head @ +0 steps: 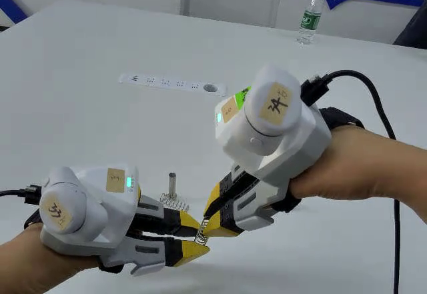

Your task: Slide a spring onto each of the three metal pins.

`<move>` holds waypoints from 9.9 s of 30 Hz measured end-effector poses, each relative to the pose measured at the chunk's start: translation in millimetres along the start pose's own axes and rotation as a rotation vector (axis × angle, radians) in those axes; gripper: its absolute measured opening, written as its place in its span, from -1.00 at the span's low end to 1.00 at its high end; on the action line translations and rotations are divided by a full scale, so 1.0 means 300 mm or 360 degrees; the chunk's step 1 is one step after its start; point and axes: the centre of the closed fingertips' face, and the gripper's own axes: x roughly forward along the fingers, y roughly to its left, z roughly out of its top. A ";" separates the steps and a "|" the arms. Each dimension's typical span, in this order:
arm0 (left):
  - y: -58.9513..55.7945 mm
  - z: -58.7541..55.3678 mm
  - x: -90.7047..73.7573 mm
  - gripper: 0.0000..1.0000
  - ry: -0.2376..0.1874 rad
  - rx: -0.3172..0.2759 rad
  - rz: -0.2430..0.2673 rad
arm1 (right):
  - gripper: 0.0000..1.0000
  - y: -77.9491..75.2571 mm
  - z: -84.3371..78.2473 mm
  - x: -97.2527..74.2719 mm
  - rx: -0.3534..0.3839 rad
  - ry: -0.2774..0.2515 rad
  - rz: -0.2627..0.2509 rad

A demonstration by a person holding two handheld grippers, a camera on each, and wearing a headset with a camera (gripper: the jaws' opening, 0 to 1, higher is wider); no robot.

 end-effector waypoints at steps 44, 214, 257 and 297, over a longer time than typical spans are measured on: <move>0.105 -0.109 -0.169 -0.11 -0.0035 -0.0318 0.0360 | -0.77 -0.219 -0.121 -0.156 0.0100 0.0151 -0.0246; 0.115 -0.134 -0.205 -0.05 0.0002 -0.0354 0.0431 | -0.77 -0.185 -0.086 0.211 0.0249 0.0110 -0.0154; 0.069 -0.072 -0.134 -0.75 -0.0039 -0.0121 0.0265 | -0.77 -0.043 -0.022 0.121 -0.0118 0.0160 -0.0018; 0.075 -0.057 -0.131 -0.79 -0.0076 -0.0141 0.0272 | -0.69 -0.023 0.144 0.073 -0.0196 0.0005 -0.0039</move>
